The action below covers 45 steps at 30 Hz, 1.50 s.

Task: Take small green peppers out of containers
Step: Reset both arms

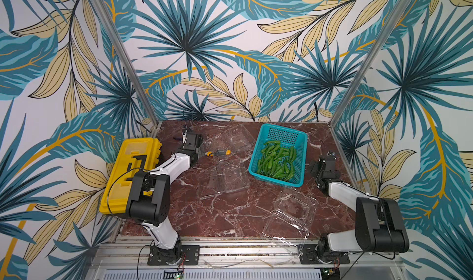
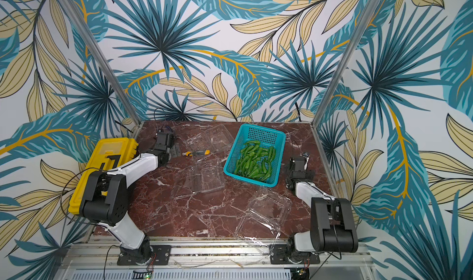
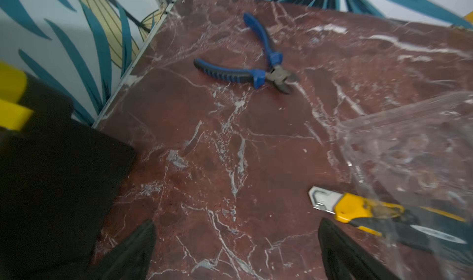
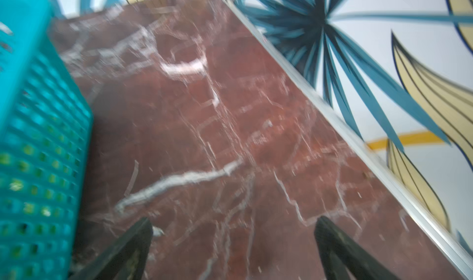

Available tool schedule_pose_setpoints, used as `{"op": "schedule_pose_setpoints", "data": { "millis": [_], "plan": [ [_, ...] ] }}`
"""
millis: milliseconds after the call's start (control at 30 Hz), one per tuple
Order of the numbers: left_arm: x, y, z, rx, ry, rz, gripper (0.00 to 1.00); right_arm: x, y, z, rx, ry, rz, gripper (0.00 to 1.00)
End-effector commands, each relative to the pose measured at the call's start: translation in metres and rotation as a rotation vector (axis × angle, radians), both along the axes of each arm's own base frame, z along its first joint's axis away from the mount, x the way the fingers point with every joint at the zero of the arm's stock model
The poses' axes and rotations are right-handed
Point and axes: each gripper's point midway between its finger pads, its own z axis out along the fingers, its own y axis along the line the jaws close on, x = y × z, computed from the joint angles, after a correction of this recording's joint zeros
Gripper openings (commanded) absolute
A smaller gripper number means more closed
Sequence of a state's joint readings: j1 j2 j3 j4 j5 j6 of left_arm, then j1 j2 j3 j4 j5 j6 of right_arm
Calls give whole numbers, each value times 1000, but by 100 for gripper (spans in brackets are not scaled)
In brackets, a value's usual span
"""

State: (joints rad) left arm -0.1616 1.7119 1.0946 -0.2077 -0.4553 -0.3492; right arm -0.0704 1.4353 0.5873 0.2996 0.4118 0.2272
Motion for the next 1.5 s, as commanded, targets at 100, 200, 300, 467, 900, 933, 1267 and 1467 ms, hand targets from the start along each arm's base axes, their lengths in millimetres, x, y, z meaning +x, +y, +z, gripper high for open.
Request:
{"op": "schedule_pose_setpoints", "data": {
  "millis": [100, 200, 300, 467, 900, 933, 1267, 1467],
  "plan": [
    [11, 20, 41, 92, -201, 67, 100, 37, 56, 14, -10, -108, 368, 99],
    [7, 22, 36, 124, -175, 47, 100, 25, 62, 15, -17, -186, 404, 99],
    [1, 24, 28, 149, -147, 45, 100, 16, 60, 16, -67, -289, 392, 100],
    [1, 14, 30, 118, -170, -27, 100, 22, 59, 12, -51, -234, 391, 100],
    [-25, 14, -7, 99, -151, -55, 100, 22, 60, 12, -45, -225, 389, 100],
    [-30, 15, -5, 92, -164, -53, 100, 22, 59, 13, -46, -226, 388, 100],
    [-42, 3, 7, 54, -285, -154, 100, 22, 59, 12, -44, -225, 388, 100],
    [-18, -28, -6, 31, -222, -341, 99, 22, 59, 12, -44, -225, 388, 100]
  ]
}}
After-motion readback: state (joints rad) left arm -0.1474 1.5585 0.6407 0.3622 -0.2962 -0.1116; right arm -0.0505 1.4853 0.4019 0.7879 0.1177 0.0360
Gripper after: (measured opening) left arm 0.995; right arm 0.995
